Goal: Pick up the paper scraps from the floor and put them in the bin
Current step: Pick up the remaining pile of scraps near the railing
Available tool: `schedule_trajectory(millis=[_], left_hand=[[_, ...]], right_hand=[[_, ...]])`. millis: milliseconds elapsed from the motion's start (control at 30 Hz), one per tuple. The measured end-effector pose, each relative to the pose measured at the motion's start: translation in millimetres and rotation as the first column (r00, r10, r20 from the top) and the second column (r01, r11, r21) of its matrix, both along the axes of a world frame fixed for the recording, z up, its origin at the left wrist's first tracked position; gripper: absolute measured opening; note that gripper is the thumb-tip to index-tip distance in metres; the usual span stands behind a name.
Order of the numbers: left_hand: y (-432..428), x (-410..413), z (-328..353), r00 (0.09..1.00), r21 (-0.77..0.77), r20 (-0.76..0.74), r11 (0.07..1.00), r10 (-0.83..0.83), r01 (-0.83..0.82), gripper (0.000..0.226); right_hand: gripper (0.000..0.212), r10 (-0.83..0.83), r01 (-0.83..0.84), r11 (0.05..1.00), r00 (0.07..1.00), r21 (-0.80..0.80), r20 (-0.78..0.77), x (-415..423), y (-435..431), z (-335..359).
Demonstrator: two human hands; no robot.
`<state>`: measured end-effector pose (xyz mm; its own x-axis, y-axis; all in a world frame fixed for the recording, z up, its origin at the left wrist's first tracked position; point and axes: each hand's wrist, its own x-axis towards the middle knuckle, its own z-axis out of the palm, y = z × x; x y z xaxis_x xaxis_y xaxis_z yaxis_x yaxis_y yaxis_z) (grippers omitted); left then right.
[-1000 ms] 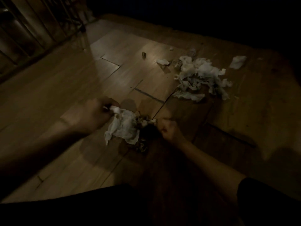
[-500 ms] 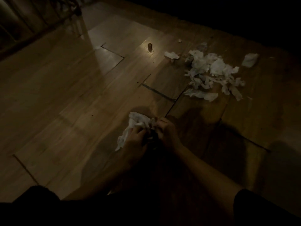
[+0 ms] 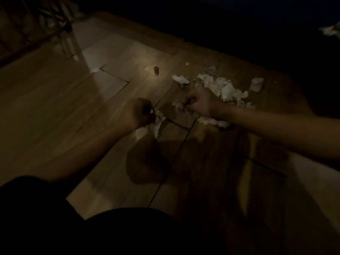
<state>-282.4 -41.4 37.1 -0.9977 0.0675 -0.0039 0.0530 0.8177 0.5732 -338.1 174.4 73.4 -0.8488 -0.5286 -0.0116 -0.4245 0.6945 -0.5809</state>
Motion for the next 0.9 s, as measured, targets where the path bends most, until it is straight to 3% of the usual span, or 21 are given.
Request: schedule_trajectory(millis=[200,300,400,533,667,733,800,900], left_hand=[[24.3,-57.4,44.8,0.983,-0.052,-0.118,0.990,-0.139,0.134,0.012],[55.2,-75.7,62.6,0.965,-0.056,-0.148,0.976,-0.219,0.213,0.009],[88.1,-98.0,73.3,0.964,-0.037,-0.151,0.976,-0.218,0.215,0.007],[126.7,-123.1,73.0,0.960,-0.154,-0.105,0.958,-0.258,0.241,0.008],[142.5,-131.8,46.2,0.992,-0.145,-0.082,0.986,-0.094,0.081,0.009],[143.3,-124.6,28.3,0.999,-0.060,-0.015,0.997,0.049,-0.050,0.015],[140.5,-110.4,6.9,0.980,-0.052,0.031,0.979,0.197,-0.195,0.026],[129.3,-87.4,-32.3,0.935,-0.216,0.005,0.914,0.354,-0.344,0.049]], right_hand=[[0.017,0.174,-0.175,0.956,0.984,0.234,0.027,-29.2,17.7,55.6],[0.009,0.151,-0.187,0.949,0.976,0.253,0.155,-24.6,66.0,62.8],[0.008,0.082,-0.129,0.963,0.977,0.239,0.197,-29.0,118.1,50.9],[0.014,-0.067,0.048,0.988,0.988,0.144,0.135,-61.4,158.0,-5.8],[0.015,-0.181,0.200,0.973,0.970,-0.112,0.161,-79.7,166.1,-74.6],[0.013,-0.189,0.216,0.959,0.970,-0.185,0.153,-84.2,163.2,-101.4],[0.012,-0.145,0.178,0.962,0.976,-0.205,0.164,-93.8,155.6,-119.7],[0.017,0.000,0.031,0.985,0.984,-0.171,0.181,-107.9,142.1,-130.3]])
